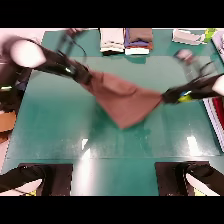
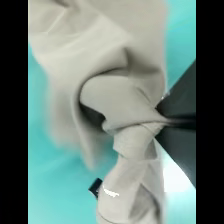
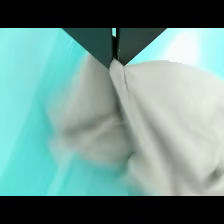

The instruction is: Fold the shirts.

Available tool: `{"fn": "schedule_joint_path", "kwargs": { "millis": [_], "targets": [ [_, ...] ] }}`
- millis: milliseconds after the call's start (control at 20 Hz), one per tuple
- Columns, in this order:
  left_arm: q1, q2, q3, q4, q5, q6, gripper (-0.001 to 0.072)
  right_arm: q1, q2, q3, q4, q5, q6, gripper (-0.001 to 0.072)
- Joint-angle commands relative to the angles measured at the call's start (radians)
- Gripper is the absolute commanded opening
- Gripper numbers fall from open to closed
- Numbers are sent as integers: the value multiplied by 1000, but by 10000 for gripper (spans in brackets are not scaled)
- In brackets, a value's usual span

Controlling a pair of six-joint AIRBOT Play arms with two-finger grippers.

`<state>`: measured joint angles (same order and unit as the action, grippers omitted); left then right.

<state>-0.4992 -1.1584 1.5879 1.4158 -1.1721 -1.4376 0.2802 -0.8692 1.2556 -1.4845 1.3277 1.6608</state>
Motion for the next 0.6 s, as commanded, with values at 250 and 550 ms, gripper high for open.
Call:
{"fn": "schedule_joint_path", "kwargs": {
  "millis": [250,550],
  "targets": [
    [0,310,153,14,53,-2,25,-109,80,570,-53,58,0,13],
    [0,260,132,14,-5,-1,25,-117,-115,781,-10,175,-1,13]
  ]
}}
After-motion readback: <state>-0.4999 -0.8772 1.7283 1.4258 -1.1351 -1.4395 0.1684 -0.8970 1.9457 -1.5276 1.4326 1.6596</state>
